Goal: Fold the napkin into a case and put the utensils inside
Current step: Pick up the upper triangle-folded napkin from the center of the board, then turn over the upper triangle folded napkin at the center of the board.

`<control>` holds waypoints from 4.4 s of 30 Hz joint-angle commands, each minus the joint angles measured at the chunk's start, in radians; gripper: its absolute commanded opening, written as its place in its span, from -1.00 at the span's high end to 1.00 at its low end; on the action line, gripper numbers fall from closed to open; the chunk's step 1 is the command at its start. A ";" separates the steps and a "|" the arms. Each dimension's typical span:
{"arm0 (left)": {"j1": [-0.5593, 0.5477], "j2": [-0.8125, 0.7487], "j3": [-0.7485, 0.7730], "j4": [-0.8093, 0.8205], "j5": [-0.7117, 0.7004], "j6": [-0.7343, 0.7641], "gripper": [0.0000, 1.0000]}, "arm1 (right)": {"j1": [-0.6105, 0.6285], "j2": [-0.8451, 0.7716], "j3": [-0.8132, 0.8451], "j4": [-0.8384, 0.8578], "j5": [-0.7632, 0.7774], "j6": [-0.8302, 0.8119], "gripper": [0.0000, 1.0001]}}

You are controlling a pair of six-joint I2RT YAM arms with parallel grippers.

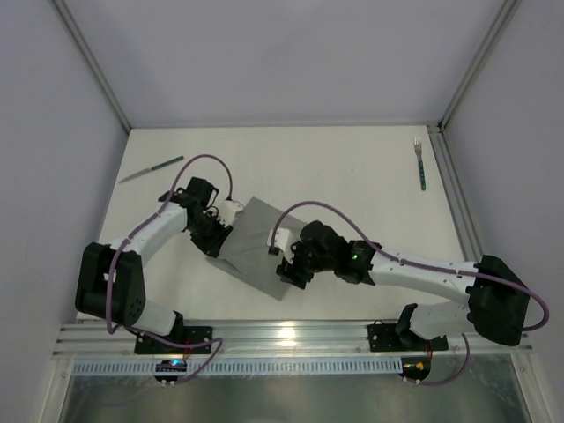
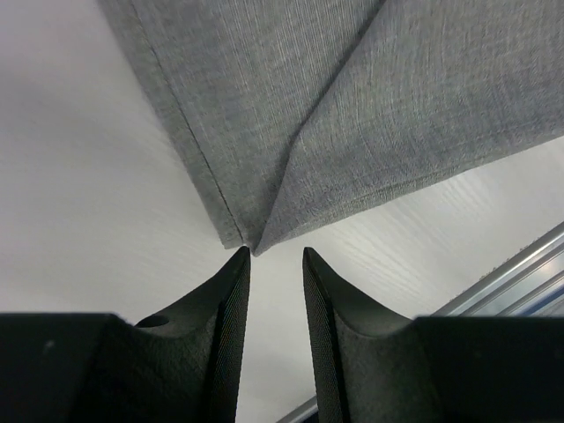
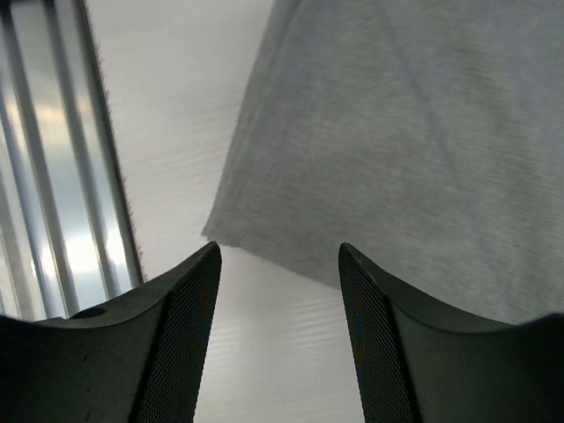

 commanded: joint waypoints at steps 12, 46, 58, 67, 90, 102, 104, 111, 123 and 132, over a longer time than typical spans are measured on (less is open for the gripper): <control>0.000 0.046 -0.092 0.064 -0.086 -0.032 0.35 | 0.310 0.232 -0.034 0.136 0.195 -0.226 -0.22; 0.001 -0.284 -0.020 -0.214 0.064 0.395 0.11 | 0.141 0.183 -0.058 0.142 0.060 0.090 0.94; -0.057 -0.554 -0.408 0.158 0.073 1.007 -0.98 | 0.115 0.171 -0.149 0.341 0.021 0.160 0.94; -0.058 -0.375 -0.489 0.397 -0.012 1.120 -0.97 | 0.103 0.151 -0.161 0.375 0.009 0.182 0.94; -0.078 -0.269 -0.549 0.362 0.012 1.220 -0.22 | 0.038 0.116 -0.108 0.335 -0.049 0.209 0.94; -0.080 -0.166 -0.410 0.308 -0.002 1.092 1.00 | 0.011 0.076 -0.105 0.312 -0.052 0.244 0.94; -0.080 -0.161 -0.358 0.230 -0.005 1.001 1.00 | 0.006 0.065 -0.083 0.276 -0.049 0.245 0.94; -0.080 -0.173 -0.125 -0.092 0.066 0.820 1.00 | -0.009 -0.006 -0.040 0.177 -0.065 0.246 0.94; -0.080 -0.169 0.219 -0.725 0.110 0.763 1.00 | -0.020 -0.122 0.217 -0.240 -0.172 0.191 0.94; -0.080 -0.268 0.273 -0.804 -0.008 0.740 1.00 | -0.018 -0.127 0.326 -0.375 -0.258 0.230 0.94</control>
